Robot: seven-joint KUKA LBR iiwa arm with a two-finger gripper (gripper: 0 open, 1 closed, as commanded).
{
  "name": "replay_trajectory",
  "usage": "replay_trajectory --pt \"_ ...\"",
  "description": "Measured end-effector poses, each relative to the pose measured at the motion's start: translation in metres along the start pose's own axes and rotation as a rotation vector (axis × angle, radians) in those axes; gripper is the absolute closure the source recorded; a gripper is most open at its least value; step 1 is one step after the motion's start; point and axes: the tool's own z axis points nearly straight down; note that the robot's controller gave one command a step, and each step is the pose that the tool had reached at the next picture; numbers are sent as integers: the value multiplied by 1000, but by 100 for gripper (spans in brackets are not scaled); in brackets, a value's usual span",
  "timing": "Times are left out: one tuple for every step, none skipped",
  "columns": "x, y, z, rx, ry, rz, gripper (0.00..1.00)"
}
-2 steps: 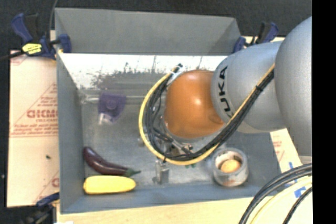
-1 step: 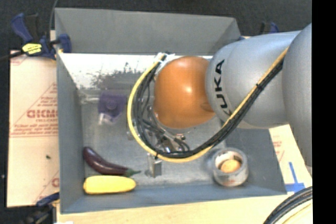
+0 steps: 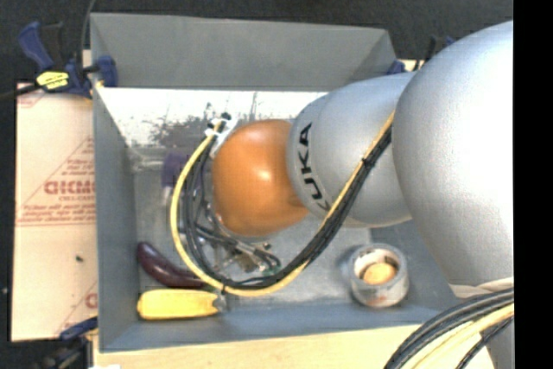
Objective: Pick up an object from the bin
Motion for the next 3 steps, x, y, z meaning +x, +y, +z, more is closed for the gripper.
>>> replay_trajectory --pt "-24 46 40 13 -12 -38 0" --pt "-18 50 39 16 -3 -10 100" --pt "-18 50 39 16 -3 -9 100"
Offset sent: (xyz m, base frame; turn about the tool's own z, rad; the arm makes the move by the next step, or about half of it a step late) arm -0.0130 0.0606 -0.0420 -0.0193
